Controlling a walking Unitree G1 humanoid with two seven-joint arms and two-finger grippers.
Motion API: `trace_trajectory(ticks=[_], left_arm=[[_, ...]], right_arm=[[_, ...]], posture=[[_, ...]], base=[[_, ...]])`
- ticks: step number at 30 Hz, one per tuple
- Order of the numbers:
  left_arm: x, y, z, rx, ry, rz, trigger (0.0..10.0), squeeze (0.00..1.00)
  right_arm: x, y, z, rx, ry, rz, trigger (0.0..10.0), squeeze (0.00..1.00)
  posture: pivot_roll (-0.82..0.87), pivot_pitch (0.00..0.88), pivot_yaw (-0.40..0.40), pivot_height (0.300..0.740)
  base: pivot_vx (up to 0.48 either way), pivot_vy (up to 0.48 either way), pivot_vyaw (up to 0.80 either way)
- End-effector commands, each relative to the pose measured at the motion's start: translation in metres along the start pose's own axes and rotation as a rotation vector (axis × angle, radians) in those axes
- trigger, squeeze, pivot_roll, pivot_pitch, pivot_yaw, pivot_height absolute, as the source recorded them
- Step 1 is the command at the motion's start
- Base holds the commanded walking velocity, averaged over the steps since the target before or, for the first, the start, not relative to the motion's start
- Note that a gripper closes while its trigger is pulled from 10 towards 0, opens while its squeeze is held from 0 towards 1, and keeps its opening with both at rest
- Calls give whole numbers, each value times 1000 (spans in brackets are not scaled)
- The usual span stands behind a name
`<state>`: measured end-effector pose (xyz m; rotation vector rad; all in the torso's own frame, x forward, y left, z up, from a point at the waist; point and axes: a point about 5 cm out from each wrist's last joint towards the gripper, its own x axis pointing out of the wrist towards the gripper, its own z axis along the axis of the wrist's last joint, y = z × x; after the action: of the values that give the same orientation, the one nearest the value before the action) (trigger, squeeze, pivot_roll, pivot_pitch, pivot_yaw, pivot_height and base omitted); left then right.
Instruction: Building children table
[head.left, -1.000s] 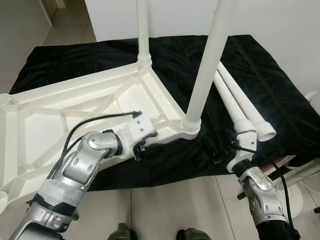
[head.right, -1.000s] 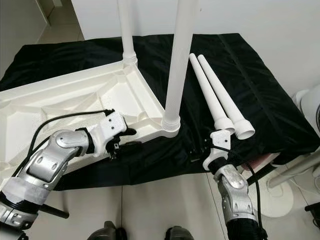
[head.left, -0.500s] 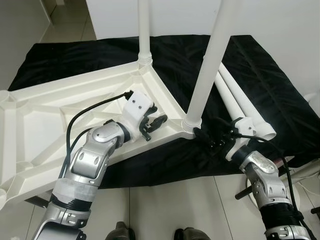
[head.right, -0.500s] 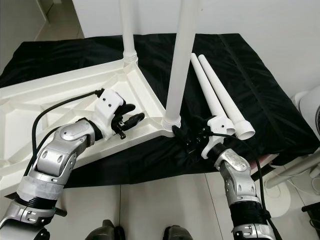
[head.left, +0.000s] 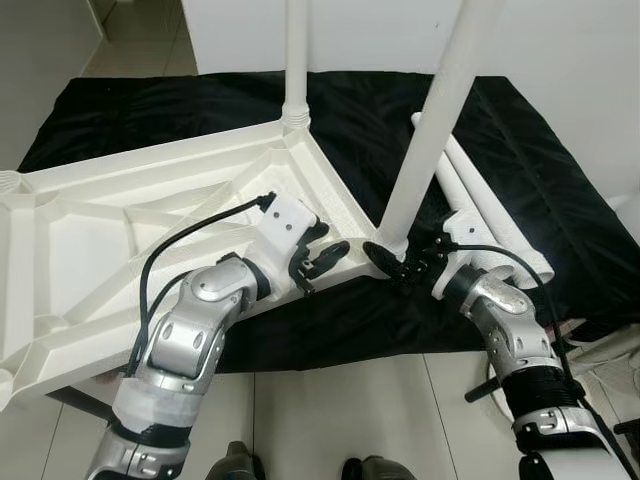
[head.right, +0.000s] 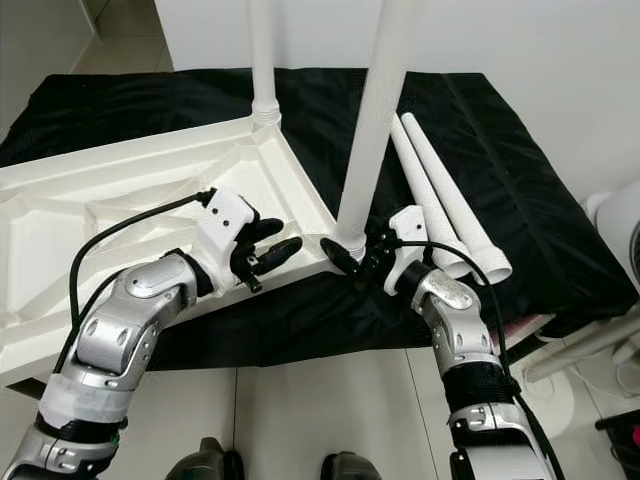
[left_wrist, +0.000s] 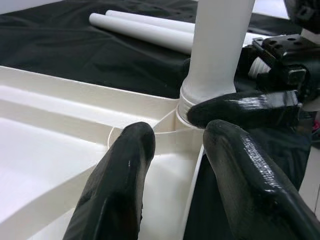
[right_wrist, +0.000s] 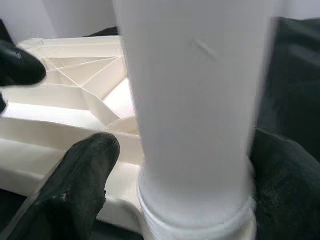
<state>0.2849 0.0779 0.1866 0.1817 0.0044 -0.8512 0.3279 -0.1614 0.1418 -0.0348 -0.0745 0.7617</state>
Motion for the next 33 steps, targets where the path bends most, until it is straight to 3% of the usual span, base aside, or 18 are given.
trace_trajectory(ticks=[1, 8, 14, 21, 22, 25, 26, 28, 29, 33], left_arm=[[0, -3, 0, -4, 3, 19, 10000, 0], [0, -5, 0, 3, 7, 12, 10000, 0], [-2, -19, -8, 0, 34, -51, 10000, 0], [-4, -36, -8, -43, 33, -102, 10000, 0], [-5, -37, -6, -51, 28, -98, 10000, 0], [-5, -37, -6, -53, 27, -96, 10000, 0], [-6, -36, -4, -61, 22, -85, 10000, 0], [-6, -36, -3, -62, 21, -81, 10000, 0], [-6, -36, -3, -61, 19, -76, 10000, 0], [-6, -35, -2, -61, 17, -67, 10000, 0]], right_arm=[[5, 2, 0, -11, 2, 29, 10000, 0], [16, -1, 7, -37, -9, 29, 10000, 0], [24, -11, 21, -87, -35, 28, 10000, 0], [20, -20, 27, -131, -24, 32, 9922, 0], [19, -22, 26, -135, -18, 35, 7569, 0], [19, -23, 26, -135, -17, 36, 7569, 0], [17, -23, 24, -138, -11, 40, 1333, 0], [16, -23, 23, -138, -9, 43, 1333, 0], [16, -24, 22, -139, -7, 42, 0, 0], [15, -24, 20, -138, -3, 39, 0, 0]], posture=[[-23, 54, -24, 740], [-16, 49, -28, 740], [-20, 60, -43, 740], [-20, 61, -42, 740], [-19, 57, -42, 740], [-19, 57, -42, 740], [-19, 54, -43, 740], [-17, 48, -44, 740], [-17, 48, -44, 740], [-15, 45, -43, 740]], base=[[0, 0, 0], [0, 0, 0], [0, 0, 0], [0, 0, 0], [0, 0, 0], [0, 0, 0], [0, 0, 0], [0, 0, 0], [0, 0, 0], [0, 0, 0]])
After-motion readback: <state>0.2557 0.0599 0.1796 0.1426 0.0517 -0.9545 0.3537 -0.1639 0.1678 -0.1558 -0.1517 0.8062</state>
